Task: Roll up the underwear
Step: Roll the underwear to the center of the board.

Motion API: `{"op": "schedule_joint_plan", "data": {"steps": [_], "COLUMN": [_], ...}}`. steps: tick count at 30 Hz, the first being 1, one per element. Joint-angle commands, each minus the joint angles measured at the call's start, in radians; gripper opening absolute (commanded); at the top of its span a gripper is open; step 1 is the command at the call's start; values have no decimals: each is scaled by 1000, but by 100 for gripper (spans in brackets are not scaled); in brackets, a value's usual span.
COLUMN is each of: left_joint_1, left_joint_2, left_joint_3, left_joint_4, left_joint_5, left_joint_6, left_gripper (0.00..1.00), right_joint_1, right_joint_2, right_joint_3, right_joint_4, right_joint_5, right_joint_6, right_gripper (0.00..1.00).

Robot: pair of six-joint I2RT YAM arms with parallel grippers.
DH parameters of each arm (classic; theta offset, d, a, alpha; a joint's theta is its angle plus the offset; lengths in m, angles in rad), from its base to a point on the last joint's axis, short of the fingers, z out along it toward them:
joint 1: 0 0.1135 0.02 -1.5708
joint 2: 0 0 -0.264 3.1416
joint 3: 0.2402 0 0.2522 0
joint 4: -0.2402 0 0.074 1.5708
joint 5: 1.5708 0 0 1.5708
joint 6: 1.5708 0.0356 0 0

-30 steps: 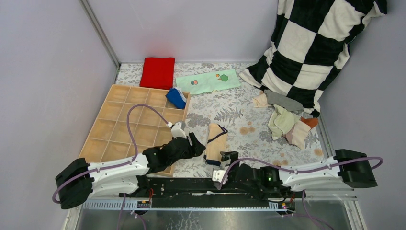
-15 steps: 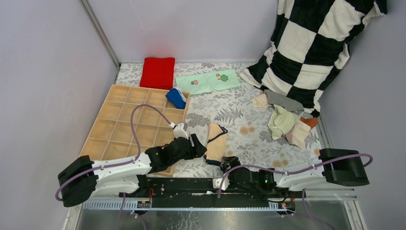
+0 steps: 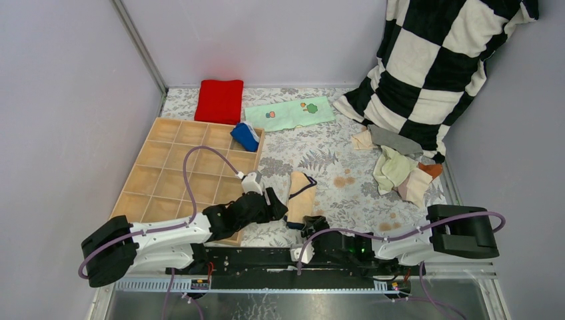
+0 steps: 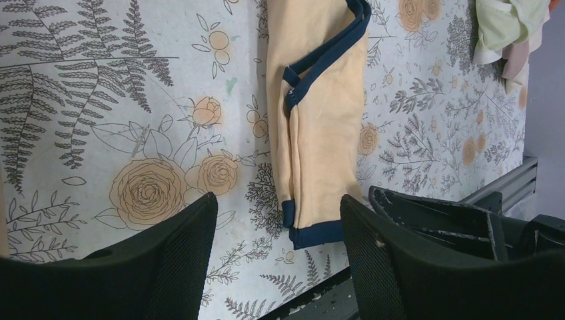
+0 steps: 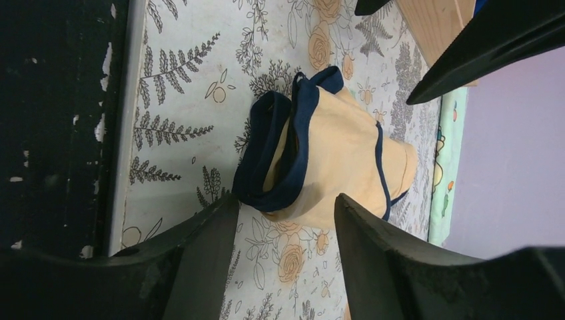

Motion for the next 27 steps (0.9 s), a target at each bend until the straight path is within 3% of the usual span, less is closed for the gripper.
{"op": "schedule_joint_plan", "data": {"steps": [1,10,22,27], "left_joint_1": [6,6,6,6], "left_joint_2": [-7,-2,-39,-110], "left_joint_3": [-19,-34,-52,-73], "left_joint_4": [49,71,52,46], "left_joint_5": [-3,7,-22,-46], "left_joint_6": [-3,-12,-35,-51], "left_gripper": [72,72,72,73], "right_joint_1": [-38,-79,-123,-145], "right_joint_2": [41,112,109,73], "right_joint_3": [22,36,69,91], "right_joint_4": [-84,-41,-34,-64], "right_joint_5": [-80,-104,-128,-172], "right_joint_6": [-22,-10,49,105], "right_gripper": [61,48,8,1]}}
